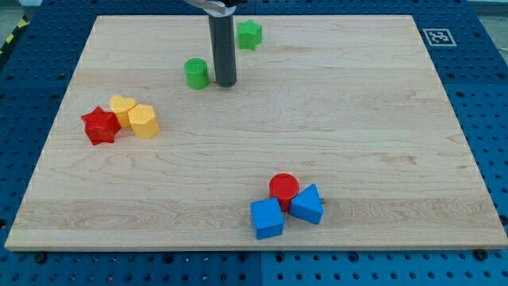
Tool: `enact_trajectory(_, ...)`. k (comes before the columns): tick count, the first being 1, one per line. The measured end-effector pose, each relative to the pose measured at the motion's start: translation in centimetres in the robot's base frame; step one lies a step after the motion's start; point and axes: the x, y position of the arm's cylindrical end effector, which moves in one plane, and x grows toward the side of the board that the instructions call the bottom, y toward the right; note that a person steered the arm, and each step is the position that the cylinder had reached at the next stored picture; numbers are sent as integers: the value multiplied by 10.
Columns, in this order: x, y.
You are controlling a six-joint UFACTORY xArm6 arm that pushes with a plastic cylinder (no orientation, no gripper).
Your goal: Move the green circle closer to the green star
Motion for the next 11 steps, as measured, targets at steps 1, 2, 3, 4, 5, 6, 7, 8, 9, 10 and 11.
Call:
enact_trajectory(1, 19, -15)
enact_trajectory(2, 20, -59)
enact_trajectory(3, 1, -89)
enact_trajectory(4, -52, -58)
enact_trajectory(5, -56, -30)
enact_trajectory(6, -27, -48)
enact_trajectory(7, -8, -35)
enact_trajectory(8, -15, 35)
enact_trajectory(9, -44, 87)
enact_trajectory(10, -38, 88)
enact_trajectory(11, -32, 123)
